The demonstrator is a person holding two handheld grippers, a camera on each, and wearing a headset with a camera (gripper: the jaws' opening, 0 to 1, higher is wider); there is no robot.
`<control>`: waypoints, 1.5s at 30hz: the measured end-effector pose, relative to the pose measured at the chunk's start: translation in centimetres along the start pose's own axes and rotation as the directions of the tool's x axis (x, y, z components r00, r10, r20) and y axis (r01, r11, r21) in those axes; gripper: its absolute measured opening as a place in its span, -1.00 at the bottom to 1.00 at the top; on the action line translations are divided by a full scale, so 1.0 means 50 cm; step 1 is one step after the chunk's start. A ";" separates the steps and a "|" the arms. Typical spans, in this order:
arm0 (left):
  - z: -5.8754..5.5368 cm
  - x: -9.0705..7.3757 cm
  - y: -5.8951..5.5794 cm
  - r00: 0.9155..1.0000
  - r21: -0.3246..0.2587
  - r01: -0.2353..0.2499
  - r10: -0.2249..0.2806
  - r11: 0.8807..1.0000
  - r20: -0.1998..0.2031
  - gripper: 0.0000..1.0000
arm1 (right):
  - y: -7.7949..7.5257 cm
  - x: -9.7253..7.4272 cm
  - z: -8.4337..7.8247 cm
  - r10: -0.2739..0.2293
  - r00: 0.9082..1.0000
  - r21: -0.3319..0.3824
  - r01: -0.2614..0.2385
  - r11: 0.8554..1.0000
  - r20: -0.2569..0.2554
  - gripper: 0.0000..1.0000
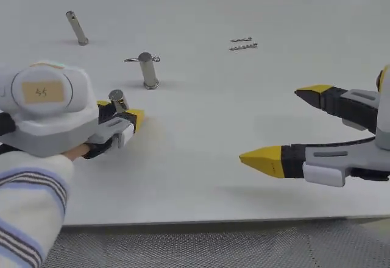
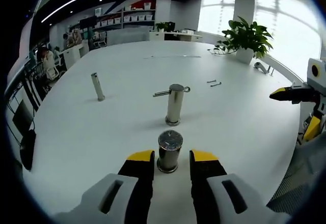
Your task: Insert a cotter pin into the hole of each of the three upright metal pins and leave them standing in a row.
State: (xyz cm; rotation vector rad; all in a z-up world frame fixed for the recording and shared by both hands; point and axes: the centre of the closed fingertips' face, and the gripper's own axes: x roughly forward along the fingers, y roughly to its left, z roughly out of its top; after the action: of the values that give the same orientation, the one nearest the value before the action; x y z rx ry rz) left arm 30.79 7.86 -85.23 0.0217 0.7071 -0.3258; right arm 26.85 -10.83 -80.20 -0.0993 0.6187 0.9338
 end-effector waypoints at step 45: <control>0.025 -0.095 -0.030 0.944 0.130 0.327 -0.328 0.936 -0.014 0.99 | -0.099 0.004 0.009 0.040 0.969 -0.270 -0.108 0.957 -0.245 0.81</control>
State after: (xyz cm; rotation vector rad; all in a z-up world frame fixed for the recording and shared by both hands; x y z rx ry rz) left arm 27.76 7.61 -81.11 0.0264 0.6802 -0.6928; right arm 31.00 -13.51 -80.83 -0.4515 0.7104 1.0896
